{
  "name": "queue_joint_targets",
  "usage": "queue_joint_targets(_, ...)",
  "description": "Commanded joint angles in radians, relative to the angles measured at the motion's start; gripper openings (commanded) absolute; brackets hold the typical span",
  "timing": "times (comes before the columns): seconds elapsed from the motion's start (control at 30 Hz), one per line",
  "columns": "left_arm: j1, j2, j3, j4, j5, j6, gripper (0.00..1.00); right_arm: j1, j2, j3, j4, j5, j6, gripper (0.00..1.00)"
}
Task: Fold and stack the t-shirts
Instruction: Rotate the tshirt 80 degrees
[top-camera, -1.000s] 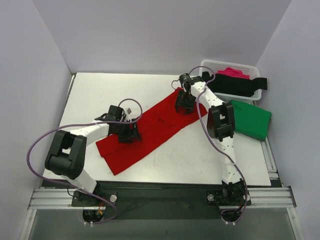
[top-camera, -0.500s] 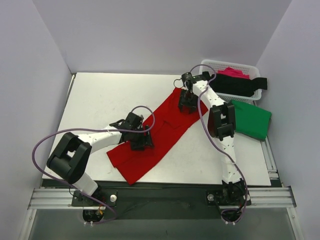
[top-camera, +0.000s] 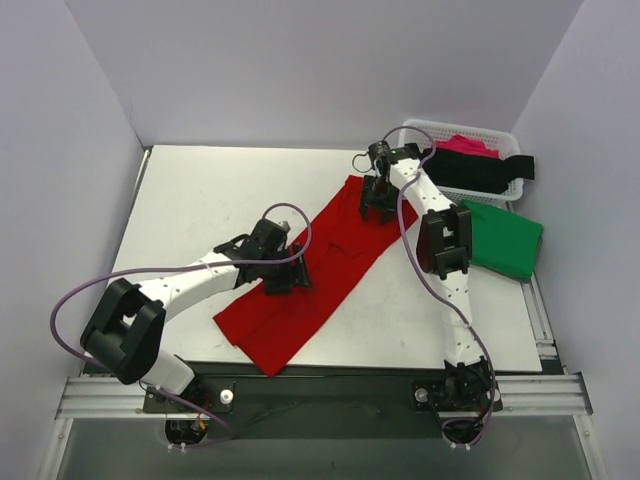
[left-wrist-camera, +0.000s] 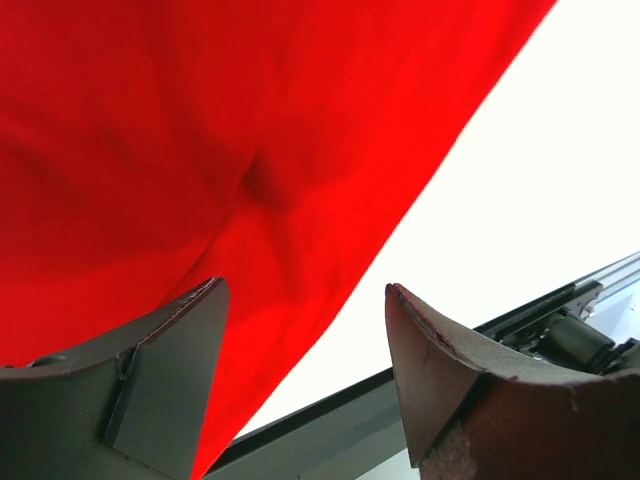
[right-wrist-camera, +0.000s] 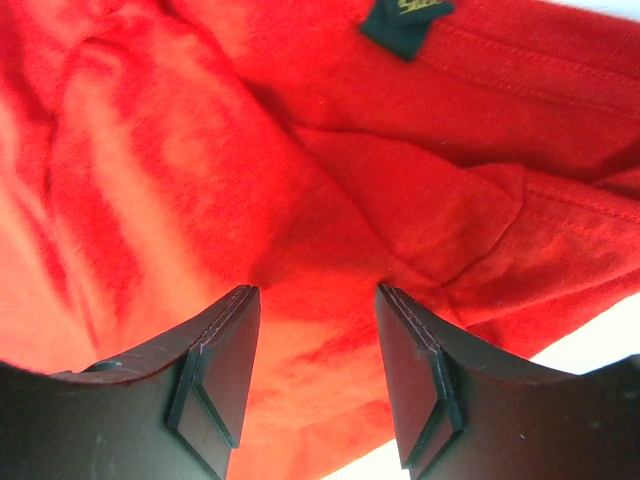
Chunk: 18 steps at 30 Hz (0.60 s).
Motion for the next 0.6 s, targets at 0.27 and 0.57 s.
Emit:
queue_joint_targets(0.27,0.002,0.111,0.179,-0.038,0.025,0.116,0.74,0.002,-0.309,-0.271,0.024,-0.073,-0.006,0.50)
queue_joint_targets(0.57,0.053,0.117,0.202,-0.070,0.025,0.157,0.74,0.047,-0.257,-0.371,0.034,-0.054,0.031,0.49)
